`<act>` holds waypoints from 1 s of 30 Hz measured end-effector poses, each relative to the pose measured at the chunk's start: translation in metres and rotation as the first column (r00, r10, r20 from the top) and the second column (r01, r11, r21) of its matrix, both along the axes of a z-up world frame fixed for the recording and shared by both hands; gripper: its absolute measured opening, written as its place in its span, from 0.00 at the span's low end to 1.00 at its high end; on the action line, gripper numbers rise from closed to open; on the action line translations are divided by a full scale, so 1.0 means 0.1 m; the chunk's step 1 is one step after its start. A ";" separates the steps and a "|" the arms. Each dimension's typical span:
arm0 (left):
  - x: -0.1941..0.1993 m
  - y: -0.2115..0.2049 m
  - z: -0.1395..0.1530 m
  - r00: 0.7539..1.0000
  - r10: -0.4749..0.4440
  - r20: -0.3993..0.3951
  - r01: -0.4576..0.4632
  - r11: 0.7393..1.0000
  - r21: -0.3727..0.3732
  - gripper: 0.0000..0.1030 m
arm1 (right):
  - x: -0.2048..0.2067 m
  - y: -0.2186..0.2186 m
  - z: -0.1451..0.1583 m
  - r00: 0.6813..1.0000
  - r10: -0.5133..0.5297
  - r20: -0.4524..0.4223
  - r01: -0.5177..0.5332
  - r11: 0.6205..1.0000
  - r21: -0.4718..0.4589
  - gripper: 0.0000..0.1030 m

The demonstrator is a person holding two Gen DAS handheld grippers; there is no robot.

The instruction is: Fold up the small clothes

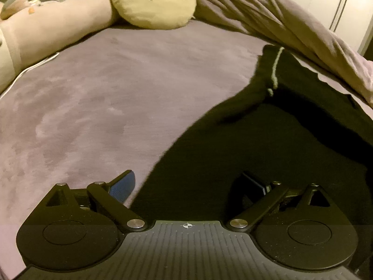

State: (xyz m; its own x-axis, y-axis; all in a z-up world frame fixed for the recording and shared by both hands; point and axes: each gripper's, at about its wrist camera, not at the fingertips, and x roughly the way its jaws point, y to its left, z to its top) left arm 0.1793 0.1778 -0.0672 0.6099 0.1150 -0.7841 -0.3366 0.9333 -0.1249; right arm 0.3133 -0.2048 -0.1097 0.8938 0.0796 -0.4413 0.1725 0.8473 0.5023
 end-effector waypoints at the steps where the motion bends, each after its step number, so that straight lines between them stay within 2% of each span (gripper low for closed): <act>1: 0.01 -0.02 0.00 1.000 -0.005 -0.001 0.005 1.000 0.001 0.97 | -0.05 -0.06 -0.01 1.000 -0.007 -0.002 0.007 0.999 0.042 0.31; 4: 0.04 -0.07 0.00 1.000 -0.010 -0.007 0.010 1.000 0.011 0.97 | -0.04 -0.27 -0.14 0.999 -0.032 -0.027 0.036 0.984 0.172 0.31; 12: 0.07 -0.11 -0.02 1.000 -0.005 -0.017 0.005 1.000 0.024 0.97 | -0.12 -0.55 -0.22 0.998 -0.069 -0.011 0.069 0.948 0.311 0.33; 15: 0.07 -0.12 -0.02 1.000 -0.008 -0.021 0.008 1.000 0.030 0.97 | -0.13 -0.59 -0.22 0.996 -0.080 -0.025 0.084 0.957 0.277 0.33; 16: 0.08 -0.12 -0.02 1.000 -0.007 -0.022 0.008 0.999 0.032 0.97 | -0.12 -0.58 -0.20 0.996 -0.080 -0.032 0.086 0.967 0.241 0.33; 19: 0.08 -0.13 -0.03 1.000 -0.004 -0.024 0.005 0.999 0.034 0.97 | -0.08 -0.54 -0.16 0.995 -0.084 -0.048 0.091 0.979 0.180 0.27; 21: 0.08 -0.13 -0.03 1.000 -0.004 -0.026 0.005 0.999 0.035 0.97 | -0.05 -0.54 -0.16 0.995 -0.083 -0.056 0.091 0.982 0.166 0.17; 25: 0.08 -0.13 -0.01 1.000 0.000 -0.025 0.001 1.000 0.030 0.97 | -0.05 -0.60 -0.16 0.995 -0.074 -0.061 0.085 0.978 0.190 0.16; 28: 0.09 -0.14 0.02 1.000 -0.001 -0.022 0.002 0.999 0.033 0.97 | -0.05 -0.66 -0.18 0.995 -0.079 -0.055 0.090 0.969 0.229 0.20; 30: 0.10 -0.17 0.03 1.000 -0.007 -0.020 0.008 0.999 0.039 0.97 | -0.01 -0.65 -0.16 0.995 -0.076 -0.058 0.087 0.973 0.212 0.20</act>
